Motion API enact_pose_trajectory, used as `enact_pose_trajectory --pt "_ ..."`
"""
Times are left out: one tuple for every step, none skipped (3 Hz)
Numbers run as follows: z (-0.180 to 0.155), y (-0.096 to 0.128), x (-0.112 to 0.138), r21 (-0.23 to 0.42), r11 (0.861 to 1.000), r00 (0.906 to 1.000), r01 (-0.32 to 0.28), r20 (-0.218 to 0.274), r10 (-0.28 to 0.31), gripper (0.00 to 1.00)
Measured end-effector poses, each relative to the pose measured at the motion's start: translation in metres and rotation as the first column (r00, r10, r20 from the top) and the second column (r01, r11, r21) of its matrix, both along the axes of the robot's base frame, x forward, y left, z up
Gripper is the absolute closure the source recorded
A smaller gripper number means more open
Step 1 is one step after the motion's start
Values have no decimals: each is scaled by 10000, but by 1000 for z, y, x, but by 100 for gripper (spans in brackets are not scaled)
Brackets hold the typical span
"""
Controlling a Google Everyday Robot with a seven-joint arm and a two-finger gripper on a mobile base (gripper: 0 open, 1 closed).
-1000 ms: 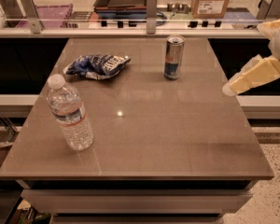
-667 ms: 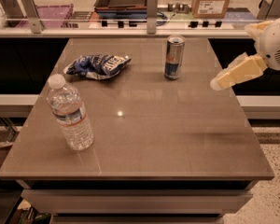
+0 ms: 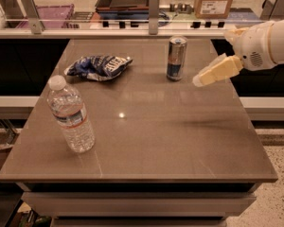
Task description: Pick redbull can
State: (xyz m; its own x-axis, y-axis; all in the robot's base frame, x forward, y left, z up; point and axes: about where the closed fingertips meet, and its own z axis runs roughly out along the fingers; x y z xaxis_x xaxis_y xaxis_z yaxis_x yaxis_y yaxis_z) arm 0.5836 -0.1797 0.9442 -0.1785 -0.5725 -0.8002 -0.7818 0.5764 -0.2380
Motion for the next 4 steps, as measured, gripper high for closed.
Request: enact_pose_trajectory --pt "-6 4 21 775 9967 9991 -222 384 193 0" --pt "-10 3 41 1388 9893 9949 -460 949 329 0" --pt "-19 6 54 1973 9777 9900 -723 1330 463 0" --pt "-27 18 61 2352 9656 9866 -1113 1431 789 0"
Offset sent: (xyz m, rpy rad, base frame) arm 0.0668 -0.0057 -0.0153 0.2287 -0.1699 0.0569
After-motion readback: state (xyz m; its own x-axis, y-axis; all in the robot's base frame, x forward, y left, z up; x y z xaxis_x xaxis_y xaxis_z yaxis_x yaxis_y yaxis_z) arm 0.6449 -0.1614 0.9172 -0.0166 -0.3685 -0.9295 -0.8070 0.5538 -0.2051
